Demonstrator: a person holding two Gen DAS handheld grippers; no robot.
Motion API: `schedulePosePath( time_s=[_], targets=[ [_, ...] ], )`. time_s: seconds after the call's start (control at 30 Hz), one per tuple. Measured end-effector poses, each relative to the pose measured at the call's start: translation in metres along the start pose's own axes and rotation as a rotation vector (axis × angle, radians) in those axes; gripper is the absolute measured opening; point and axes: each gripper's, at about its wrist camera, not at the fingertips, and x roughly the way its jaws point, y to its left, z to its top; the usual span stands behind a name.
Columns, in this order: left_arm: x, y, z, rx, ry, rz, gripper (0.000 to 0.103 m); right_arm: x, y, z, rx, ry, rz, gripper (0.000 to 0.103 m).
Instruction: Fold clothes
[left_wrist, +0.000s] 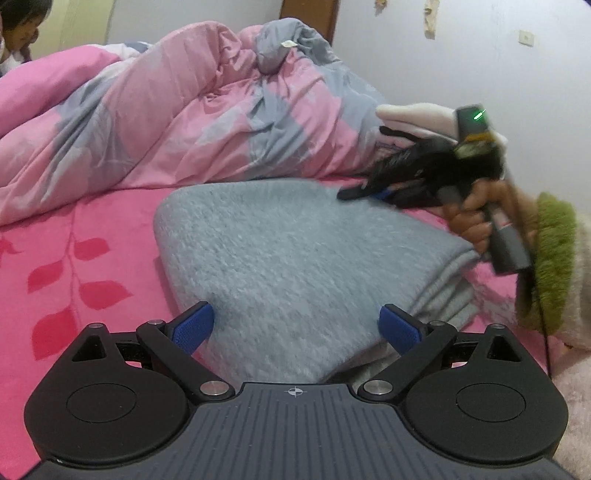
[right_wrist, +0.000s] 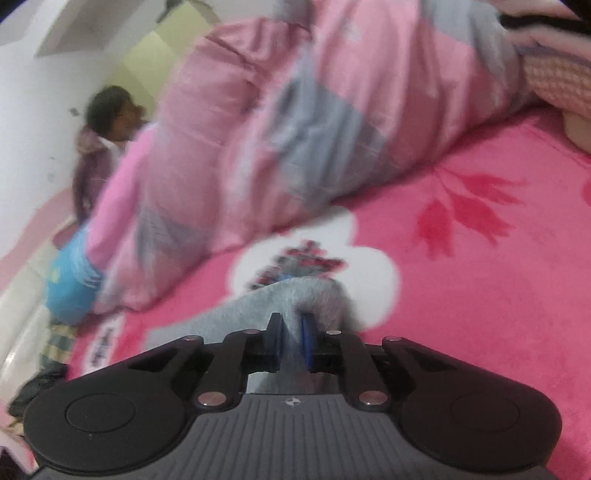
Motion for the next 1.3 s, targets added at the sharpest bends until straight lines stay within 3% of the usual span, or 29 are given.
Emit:
schedulePosePath(
  time_s=[0.03, 0.07, 0.1, 0.2, 0.4, 0.5, 0.57, 0.67, 0.73, 0.8, 0.9, 1.0, 1.1, 1.3],
  targets=[
    [-0.001, -0.002, 0.000, 0.015, 0.001, 0.001, 0.099, 0.005, -0.007, -0.003, 0.009, 0.004, -0.012, 0.019],
    [-0.002, -0.003, 0.000, 0.029, 0.001, 0.002, 0.099, 0.001, -0.014, -0.005, 0.052, 0.001, -0.019, 0.032],
    [-0.004, -0.004, 0.000, 0.043, 0.002, 0.002, 0.099, -0.004, -0.020, -0.007, 0.097, -0.003, -0.026, 0.033],
    [-0.017, 0.002, 0.005, 0.044, -0.025, 0.000, 0.098, -0.047, -0.003, -0.012, 0.060, -0.101, -0.084, 0.033],
    [-0.036, 0.034, 0.017, -0.087, -0.094, 0.007, 0.098, -0.106, 0.062, -0.036, -0.162, -0.157, -0.066, 0.033],
    [-0.041, 0.046, 0.019, -0.120, -0.105, 0.016, 0.098, -0.083, 0.065, -0.066, -0.253, -0.049, -0.147, 0.032],
    [-0.048, 0.048, 0.020, -0.107, -0.110, 0.002, 0.098, -0.058, 0.058, -0.083, -0.302, 0.017, -0.247, 0.036],
    [-0.059, 0.041, 0.019, -0.042, -0.129, -0.036, 0.099, -0.081, 0.072, -0.079, -0.251, -0.047, -0.244, 0.036],
    [-0.062, 0.032, 0.017, 0.020, -0.138, -0.057, 0.099, -0.101, 0.089, -0.084, -0.299, -0.110, -0.188, 0.035],
    [-0.058, 0.021, 0.014, 0.081, -0.133, -0.065, 0.099, -0.101, 0.097, -0.095, -0.364, -0.121, -0.214, 0.035],
    [-0.048, 0.008, 0.008, 0.138, -0.101, -0.048, 0.099, -0.077, 0.082, -0.114, -0.379, -0.057, -0.279, 0.036],
    [-0.046, -0.005, 0.003, 0.218, -0.109, -0.012, 0.098, -0.086, 0.067, -0.111, -0.271, -0.086, -0.253, 0.035],
    [-0.049, -0.021, -0.003, 0.316, -0.150, 0.018, 0.098, -0.108, 0.089, -0.116, -0.319, -0.141, -0.269, 0.036],
    [-0.028, -0.051, -0.021, 0.489, -0.132, 0.099, 0.094, -0.111, 0.141, -0.164, -0.702, -0.193, -0.305, 0.036]
  ],
)
